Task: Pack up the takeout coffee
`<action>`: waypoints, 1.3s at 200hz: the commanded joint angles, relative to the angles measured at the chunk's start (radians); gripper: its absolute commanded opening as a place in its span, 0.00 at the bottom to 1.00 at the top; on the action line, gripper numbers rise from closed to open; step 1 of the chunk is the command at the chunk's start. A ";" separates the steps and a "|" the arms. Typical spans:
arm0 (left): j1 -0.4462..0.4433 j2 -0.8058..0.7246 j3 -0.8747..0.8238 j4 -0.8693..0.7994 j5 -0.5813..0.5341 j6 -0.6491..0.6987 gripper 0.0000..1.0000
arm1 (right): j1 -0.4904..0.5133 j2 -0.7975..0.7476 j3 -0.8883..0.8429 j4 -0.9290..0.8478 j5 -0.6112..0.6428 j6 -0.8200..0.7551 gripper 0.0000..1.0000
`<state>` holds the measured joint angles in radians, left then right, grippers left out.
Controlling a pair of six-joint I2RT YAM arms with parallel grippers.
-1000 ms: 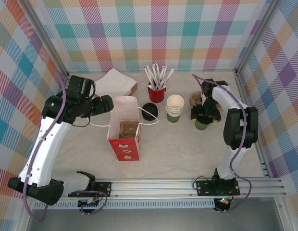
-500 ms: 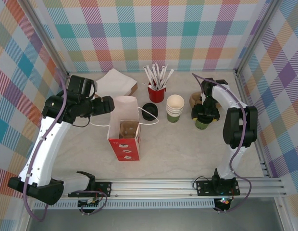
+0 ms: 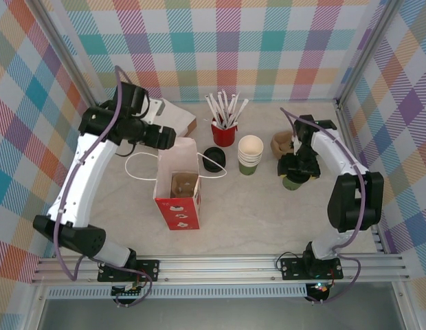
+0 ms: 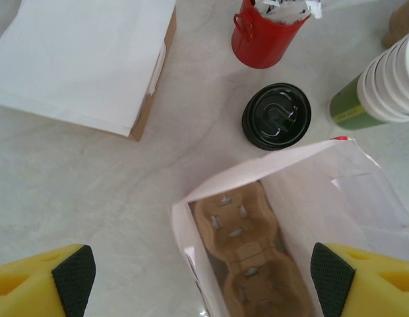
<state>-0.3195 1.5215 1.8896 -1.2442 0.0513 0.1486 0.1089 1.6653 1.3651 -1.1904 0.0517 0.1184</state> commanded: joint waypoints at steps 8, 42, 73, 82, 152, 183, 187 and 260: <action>0.009 0.085 0.082 -0.040 -0.012 0.201 0.86 | 0.019 -0.035 -0.018 -0.032 -0.035 0.008 0.75; 0.008 0.179 0.119 -0.052 0.051 0.244 0.86 | 0.030 -0.081 -0.030 -0.038 -0.051 0.024 0.75; 0.008 0.232 0.126 -0.065 0.128 0.259 0.86 | 0.035 -0.121 -0.045 -0.053 -0.058 0.026 0.75; 0.008 0.243 0.130 -0.072 0.137 0.264 0.84 | 0.035 -0.130 -0.047 -0.059 -0.058 0.024 0.75; 0.001 0.269 0.123 -0.095 0.225 0.251 0.23 | 0.045 -0.226 -0.021 -0.095 -0.129 0.024 0.72; -0.026 0.222 0.079 -0.057 0.180 0.141 0.10 | 0.053 -0.285 0.032 -0.145 -0.169 0.041 0.69; -0.033 0.212 0.067 -0.049 0.169 0.125 0.10 | 0.055 -0.292 0.038 -0.151 -0.179 0.044 0.70; -0.136 0.045 -0.130 0.091 0.173 -0.100 0.08 | 0.124 -0.345 0.301 -0.332 -0.183 0.080 0.68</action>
<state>-0.4328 1.6257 1.8133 -1.2064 0.2012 0.1356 0.2134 1.3376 1.5581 -1.4239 -0.1181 0.1738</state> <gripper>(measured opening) 0.078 0.840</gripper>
